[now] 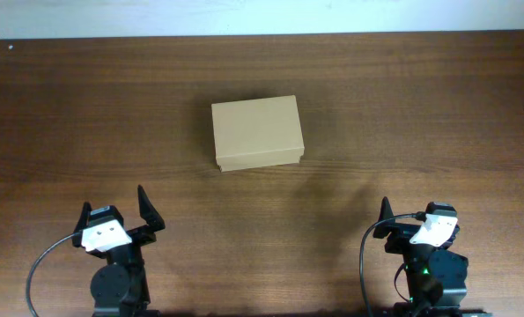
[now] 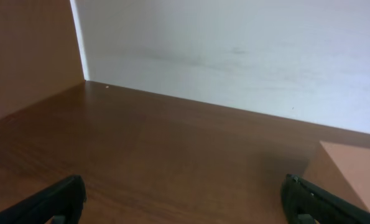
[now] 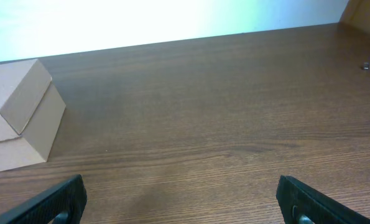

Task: Pack container

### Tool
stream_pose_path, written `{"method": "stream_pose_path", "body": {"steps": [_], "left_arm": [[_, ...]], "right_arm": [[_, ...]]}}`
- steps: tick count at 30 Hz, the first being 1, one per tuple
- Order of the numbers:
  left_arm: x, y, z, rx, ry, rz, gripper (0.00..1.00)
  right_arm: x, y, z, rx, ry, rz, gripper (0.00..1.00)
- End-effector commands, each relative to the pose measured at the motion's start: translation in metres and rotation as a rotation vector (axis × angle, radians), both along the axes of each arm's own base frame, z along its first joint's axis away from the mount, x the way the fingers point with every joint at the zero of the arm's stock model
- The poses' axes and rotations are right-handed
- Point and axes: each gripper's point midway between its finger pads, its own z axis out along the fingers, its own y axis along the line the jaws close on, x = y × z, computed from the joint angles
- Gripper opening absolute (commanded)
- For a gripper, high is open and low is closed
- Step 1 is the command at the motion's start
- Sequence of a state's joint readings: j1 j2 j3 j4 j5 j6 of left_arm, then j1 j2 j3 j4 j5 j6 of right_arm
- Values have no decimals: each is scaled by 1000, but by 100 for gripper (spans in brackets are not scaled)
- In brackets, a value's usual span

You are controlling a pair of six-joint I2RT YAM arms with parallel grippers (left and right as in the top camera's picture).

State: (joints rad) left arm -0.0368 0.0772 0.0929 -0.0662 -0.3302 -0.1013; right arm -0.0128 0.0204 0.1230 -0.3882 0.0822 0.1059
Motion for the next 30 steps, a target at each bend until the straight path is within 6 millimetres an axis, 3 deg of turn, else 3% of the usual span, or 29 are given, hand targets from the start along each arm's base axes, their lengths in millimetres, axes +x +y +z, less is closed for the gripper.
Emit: {"method": "stream_pose_path", "body": {"steps": [1,7,30], "left_arm": [[0,2,-9,-2,7,12,100],[2,2,-35,0,58,12,100],[2,2,-35,0,59,12,100]], "right_arm": [[0,-3,-2,4,-3,-14,99],[0,-3,-2,4,-3,-14,99],[0,-3,-2,4,-3,-14,99]]}}
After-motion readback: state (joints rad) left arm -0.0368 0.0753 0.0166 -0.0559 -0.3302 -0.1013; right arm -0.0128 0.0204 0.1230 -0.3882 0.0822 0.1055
